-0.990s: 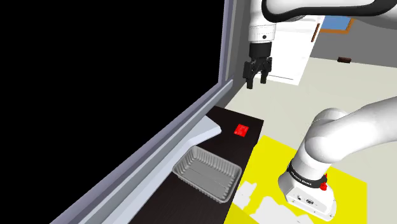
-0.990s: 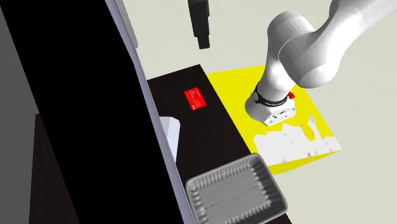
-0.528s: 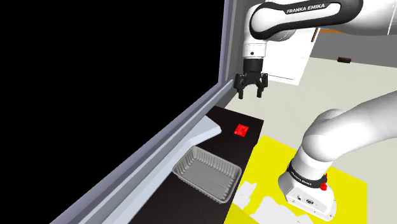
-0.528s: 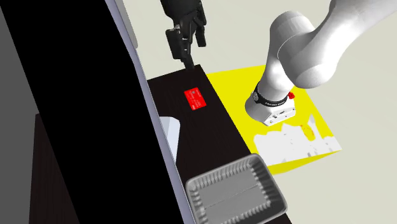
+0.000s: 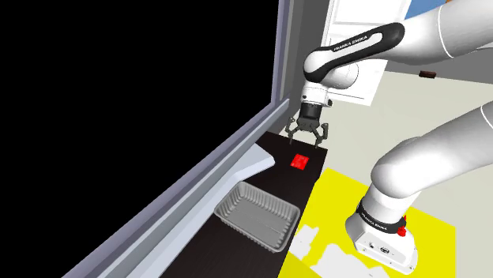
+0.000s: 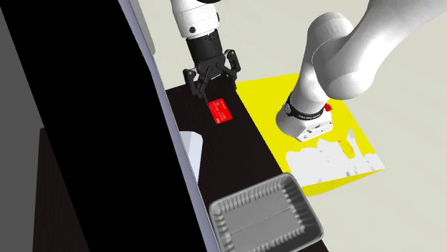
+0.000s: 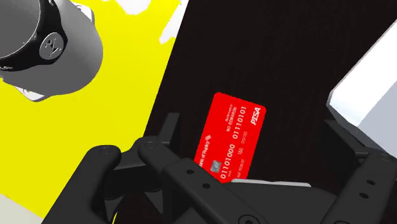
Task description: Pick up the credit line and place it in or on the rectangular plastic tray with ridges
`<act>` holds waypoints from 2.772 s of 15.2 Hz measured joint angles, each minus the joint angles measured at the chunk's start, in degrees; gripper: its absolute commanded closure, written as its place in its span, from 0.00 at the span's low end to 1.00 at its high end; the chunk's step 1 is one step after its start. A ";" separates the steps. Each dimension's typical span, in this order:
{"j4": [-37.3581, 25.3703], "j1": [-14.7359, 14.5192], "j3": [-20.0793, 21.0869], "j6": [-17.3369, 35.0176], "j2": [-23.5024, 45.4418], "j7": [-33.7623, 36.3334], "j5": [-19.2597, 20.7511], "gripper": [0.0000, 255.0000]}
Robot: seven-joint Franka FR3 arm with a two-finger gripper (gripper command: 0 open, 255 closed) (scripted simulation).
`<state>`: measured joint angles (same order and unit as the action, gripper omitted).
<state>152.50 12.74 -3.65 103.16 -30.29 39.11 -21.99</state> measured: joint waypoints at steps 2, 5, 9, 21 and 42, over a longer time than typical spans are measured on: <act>3.25 1.12 -0.37 3.87 1.44 3.82 -3.84 0.00; 5.78 1.32 -0.27 7.21 2.57 5.61 -6.64 0.00; 7.98 0.22 0.66 10.71 3.69 5.35 -8.88 0.00; 9.16 -0.49 1.13 12.68 4.46 4.78 -10.15 1.00; 4.53 0.56 1.09 2.00 -3.09 10.98 -7.10 1.00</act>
<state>157.04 13.30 -2.56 105.16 -33.38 50.09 -29.09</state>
